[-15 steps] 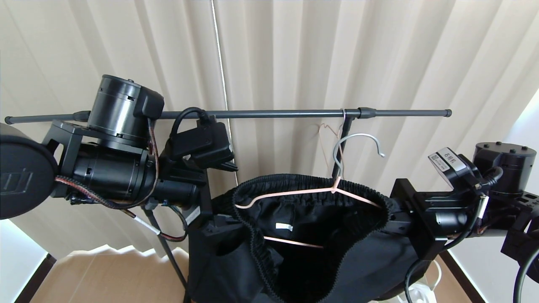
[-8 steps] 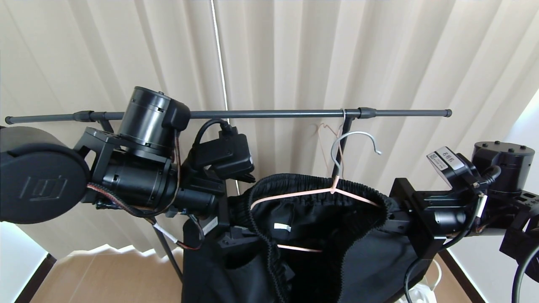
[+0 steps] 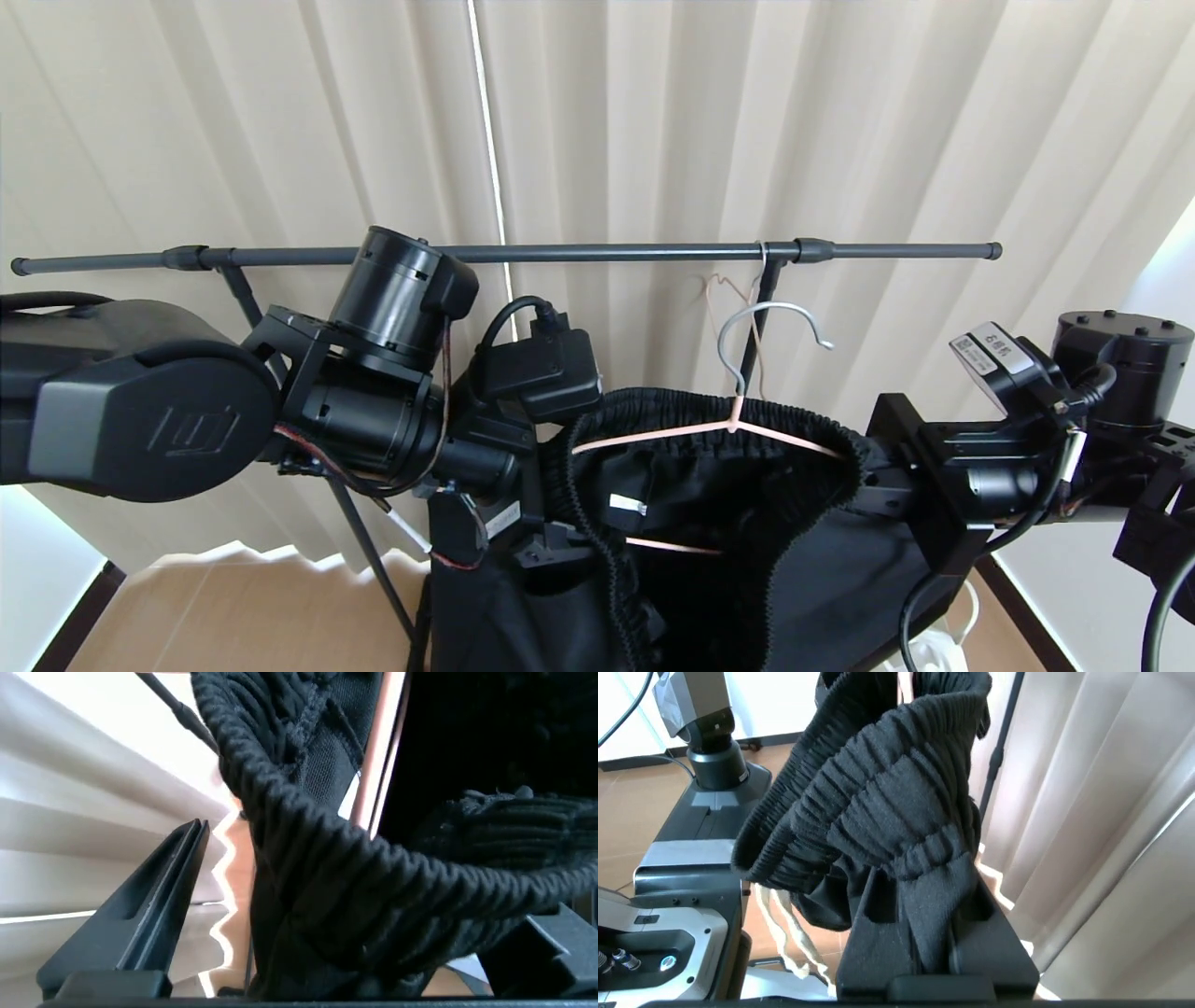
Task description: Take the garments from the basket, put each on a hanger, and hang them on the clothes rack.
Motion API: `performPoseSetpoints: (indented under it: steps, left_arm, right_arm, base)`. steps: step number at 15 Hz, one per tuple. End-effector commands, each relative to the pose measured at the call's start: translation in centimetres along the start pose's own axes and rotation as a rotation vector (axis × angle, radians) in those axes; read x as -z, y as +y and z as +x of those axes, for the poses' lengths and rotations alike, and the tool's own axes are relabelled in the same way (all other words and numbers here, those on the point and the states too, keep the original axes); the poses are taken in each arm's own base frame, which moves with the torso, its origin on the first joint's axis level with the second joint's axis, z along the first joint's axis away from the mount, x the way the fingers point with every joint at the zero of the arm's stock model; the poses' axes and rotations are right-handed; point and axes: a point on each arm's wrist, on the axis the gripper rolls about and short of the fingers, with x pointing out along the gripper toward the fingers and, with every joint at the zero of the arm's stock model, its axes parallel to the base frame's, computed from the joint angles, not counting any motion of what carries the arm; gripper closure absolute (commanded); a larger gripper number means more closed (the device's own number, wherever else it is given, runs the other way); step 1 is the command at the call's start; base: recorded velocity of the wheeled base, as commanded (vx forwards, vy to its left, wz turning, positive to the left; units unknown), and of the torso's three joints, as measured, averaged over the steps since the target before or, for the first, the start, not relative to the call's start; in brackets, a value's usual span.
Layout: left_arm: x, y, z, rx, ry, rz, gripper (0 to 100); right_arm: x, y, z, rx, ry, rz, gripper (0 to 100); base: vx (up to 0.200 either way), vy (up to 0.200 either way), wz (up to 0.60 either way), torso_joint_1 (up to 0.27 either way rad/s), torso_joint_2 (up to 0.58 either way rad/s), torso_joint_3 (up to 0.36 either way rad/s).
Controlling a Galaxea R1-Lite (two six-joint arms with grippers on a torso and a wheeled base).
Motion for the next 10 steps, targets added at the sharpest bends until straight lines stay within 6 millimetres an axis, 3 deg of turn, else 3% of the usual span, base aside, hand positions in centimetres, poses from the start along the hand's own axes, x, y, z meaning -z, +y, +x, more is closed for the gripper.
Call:
performPoseSetpoints:
  steps: [1, 10]
  left_arm:
    - [0.16, 0.06, 0.35, 0.007, 0.007, -0.007, 100]
    - [-0.32, -0.61, -0.61, 0.0, -0.009, 0.005, 100]
  right_arm:
    - [-0.18, 0.11, -0.01, -0.003, -0.004, -0.009, 100]
    - [-0.21, 0.02, 0.01, 0.01, -0.002, -0.011, 100]
  base:
    - [0.0, 0.0, 0.0, 0.0, 0.0, 0.0]
    - [0.0, 0.0, 0.0, 0.0, 0.0, 0.0]
